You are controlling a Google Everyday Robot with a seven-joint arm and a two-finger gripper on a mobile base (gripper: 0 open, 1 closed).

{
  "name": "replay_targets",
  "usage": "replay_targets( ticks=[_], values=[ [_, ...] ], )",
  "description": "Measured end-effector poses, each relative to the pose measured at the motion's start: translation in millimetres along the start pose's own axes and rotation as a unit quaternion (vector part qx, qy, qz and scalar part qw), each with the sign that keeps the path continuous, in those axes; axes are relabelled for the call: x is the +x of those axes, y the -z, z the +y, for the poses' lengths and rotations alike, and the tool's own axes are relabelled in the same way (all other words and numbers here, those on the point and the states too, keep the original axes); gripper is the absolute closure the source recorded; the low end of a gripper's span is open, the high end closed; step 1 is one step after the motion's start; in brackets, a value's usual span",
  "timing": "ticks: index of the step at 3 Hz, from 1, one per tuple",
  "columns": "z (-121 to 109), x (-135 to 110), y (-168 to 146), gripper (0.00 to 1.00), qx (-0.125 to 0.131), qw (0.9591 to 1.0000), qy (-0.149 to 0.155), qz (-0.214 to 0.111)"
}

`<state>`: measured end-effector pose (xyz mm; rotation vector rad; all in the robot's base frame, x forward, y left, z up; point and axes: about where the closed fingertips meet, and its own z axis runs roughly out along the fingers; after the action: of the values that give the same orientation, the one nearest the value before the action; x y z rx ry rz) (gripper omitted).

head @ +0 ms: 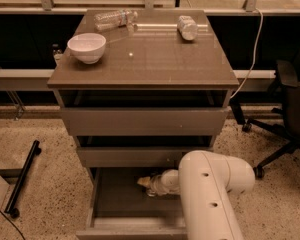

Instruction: Pick 7up can from bottom drawer and place on counter

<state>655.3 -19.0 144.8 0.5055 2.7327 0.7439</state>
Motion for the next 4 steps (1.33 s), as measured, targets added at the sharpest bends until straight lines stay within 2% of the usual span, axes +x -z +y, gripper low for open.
replay_targets(
  ticks=[1, 2, 3, 4],
  values=[
    [-10, -2, -15, 0.49, 0.017, 0.9998, -0.012, 0.004],
    [-19, -2, -22, 0.81, 0.031, 0.9992, -0.025, 0.006],
    [-18, -2, -20, 1.0, 0.031, 0.9992, -0.025, 0.006],
    [-15, 4, 2, 1.0, 0.001, 0.9993, -0.02, 0.03]
  ],
)
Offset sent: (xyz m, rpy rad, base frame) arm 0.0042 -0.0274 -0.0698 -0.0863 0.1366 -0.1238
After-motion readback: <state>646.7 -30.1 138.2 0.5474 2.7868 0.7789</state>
